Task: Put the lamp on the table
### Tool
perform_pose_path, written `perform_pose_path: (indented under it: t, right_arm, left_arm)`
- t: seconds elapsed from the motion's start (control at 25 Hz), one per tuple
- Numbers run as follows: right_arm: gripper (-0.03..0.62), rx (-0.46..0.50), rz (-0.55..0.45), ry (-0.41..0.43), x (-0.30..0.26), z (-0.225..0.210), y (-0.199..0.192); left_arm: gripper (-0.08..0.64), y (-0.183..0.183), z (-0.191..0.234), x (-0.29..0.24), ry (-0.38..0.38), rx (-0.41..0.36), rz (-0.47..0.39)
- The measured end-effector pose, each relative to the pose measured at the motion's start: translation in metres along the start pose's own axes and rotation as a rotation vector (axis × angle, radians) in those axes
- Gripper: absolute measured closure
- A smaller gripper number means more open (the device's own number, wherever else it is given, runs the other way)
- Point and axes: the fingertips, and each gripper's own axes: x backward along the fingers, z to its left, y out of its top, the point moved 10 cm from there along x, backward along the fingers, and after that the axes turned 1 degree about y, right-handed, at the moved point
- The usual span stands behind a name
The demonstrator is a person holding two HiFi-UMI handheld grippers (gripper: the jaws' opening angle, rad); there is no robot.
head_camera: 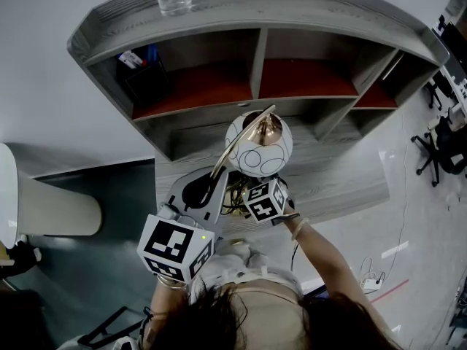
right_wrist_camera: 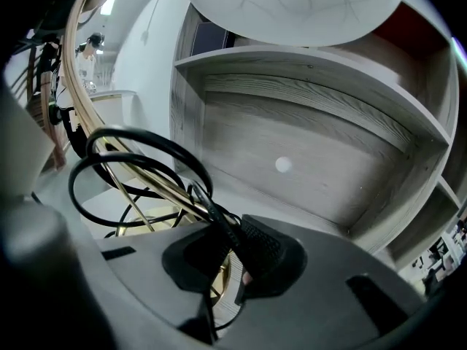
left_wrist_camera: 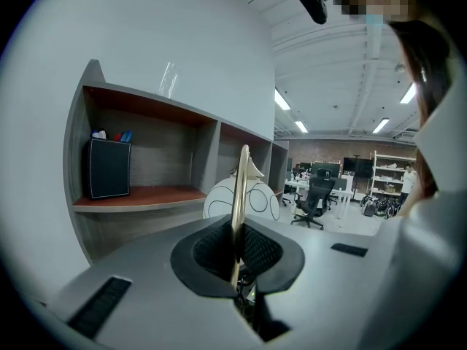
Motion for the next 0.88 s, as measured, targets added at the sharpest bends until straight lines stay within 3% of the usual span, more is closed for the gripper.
perform_pose_path:
  t: [0.88]
  right_arm:
    - [0.541,-0.013,0.047,0.011,-0.036,-0.004,0.001]
  left_arm:
    - [0.551,-0.011,0.029,-0.027,-0.025,0.020,0.051]
